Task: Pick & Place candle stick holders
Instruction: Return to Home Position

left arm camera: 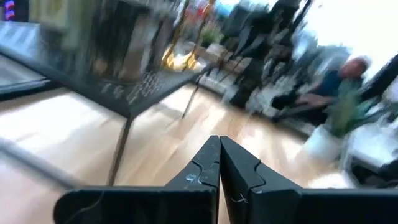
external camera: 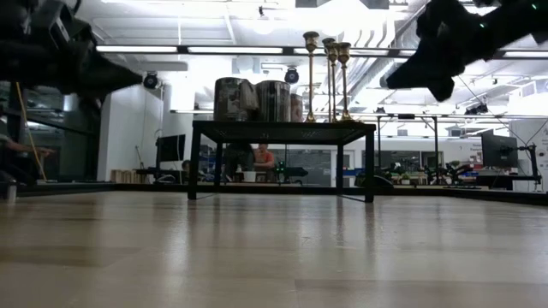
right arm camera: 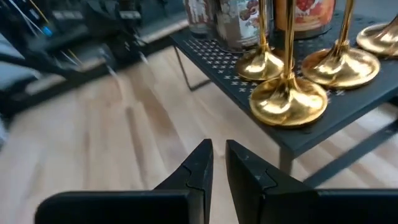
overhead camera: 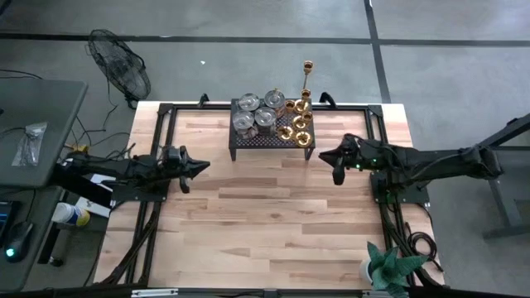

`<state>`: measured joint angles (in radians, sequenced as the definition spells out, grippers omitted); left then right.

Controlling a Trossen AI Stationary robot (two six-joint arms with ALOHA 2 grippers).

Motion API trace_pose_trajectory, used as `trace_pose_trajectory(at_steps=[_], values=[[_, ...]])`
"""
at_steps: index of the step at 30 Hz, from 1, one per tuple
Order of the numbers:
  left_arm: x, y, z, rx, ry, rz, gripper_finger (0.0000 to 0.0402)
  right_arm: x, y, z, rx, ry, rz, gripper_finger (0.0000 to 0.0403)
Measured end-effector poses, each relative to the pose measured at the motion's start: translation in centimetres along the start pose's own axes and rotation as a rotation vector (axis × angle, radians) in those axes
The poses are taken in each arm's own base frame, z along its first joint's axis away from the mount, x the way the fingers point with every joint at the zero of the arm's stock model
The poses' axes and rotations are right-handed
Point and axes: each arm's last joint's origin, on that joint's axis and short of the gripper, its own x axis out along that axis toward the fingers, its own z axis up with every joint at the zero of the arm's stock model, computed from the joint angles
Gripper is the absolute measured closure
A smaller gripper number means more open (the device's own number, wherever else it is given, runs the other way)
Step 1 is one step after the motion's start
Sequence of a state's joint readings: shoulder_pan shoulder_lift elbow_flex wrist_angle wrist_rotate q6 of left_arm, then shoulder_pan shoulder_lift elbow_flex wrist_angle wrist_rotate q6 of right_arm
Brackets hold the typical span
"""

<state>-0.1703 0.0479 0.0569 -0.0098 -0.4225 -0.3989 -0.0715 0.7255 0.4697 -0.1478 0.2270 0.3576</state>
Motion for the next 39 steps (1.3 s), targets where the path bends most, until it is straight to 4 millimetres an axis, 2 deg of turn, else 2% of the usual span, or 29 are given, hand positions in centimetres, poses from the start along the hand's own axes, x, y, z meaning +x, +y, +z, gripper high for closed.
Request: trace_pose_trajectory(at_steps=[4, 13, 21, 28, 39], values=[[-0.1, 0.0, 0.0, -0.044, -0.087, -0.043, 0.0401, -0.3, -0.6, -1.6, 0.066, -0.073, 0.057, 0.0367], [0.0, 0.2, -0.4, 0.005, -0.069, -0.011, 0.0401, -1.5, -1.6, -3.4, 0.106, -0.152, 0.094, 0.0367], [0.0, 0.3, -0.4, 0.019, -0.074, 0.005, 0.0401, -2.5, -2.1, -4.8, 0.131, -0.218, 0.206, 0.0367], [0.0, 0.3, -0.4, 0.017, -0.072, 0.002, 0.0401, -2.6, -2.5, -6.5, 0.127, -0.226, 0.287, 0.0367], [0.0, 0.3, -0.4, -0.003, -0.076, 0.012, 0.0401, -2.9, -3.0, -7.0, 0.106, -0.263, 0.288, 0.0367]])
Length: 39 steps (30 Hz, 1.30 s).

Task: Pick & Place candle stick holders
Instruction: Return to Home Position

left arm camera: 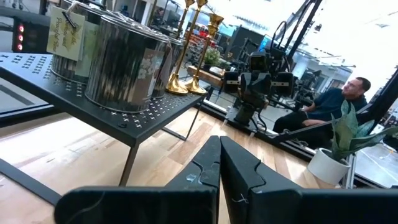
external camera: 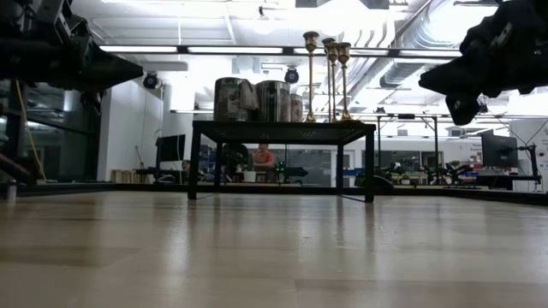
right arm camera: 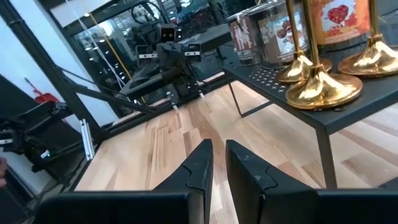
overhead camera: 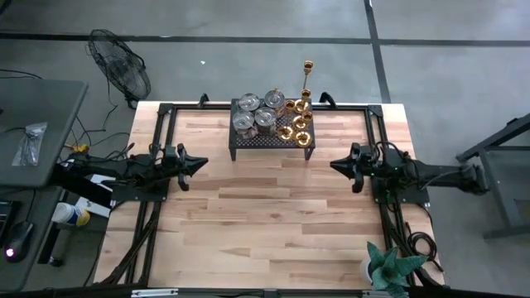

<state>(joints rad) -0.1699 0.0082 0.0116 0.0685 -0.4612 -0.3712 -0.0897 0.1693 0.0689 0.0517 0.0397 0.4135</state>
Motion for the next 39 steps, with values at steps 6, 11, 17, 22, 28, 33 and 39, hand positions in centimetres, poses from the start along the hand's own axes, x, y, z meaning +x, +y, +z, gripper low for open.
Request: trace_pose_trajectory(at_steps=[6, 11, 17, 22, 28, 33, 39], values=[[0.0, 0.0, 0.0, -0.001, -0.001, 0.003, 0.0401, -0.2, -0.3, 0.3, -0.02, -0.012, 0.02, 0.0367], [0.0, 0.0, 0.0, -0.009, -0.001, 0.003, 0.0401, -0.2, -0.5, 0.2, -0.023, -0.021, 0.054, 0.0367], [0.0, 0.0, 0.0, -0.027, -0.002, 0.006, 0.0401, 0.0, -0.9, -0.5, -0.036, -0.062, 0.034, 0.0367], [0.0, 0.1, 0.0, 0.042, -0.006, 0.021, 0.0401, 0.0, -1.0, -0.6, -0.096, -0.062, 0.027, 0.0367], [0.0, 0.1, 0.0, 0.107, -0.005, 0.023, 0.0401, 0.0, -1.4, -1.5, -0.133, 0.037, -0.011, 0.0367], [0.0, -0.2, -0.1, 0.099, 0.022, -0.055, 0.0401, 0.0, -1.5, -1.6, -0.184, 0.035, -0.052, 0.0367], [0.0, -0.3, -0.2, 0.107, 0.042, -0.104, 0.0401, 0.0, -1.5, -1.6, -0.194, 0.038, -0.054, 0.0367]])
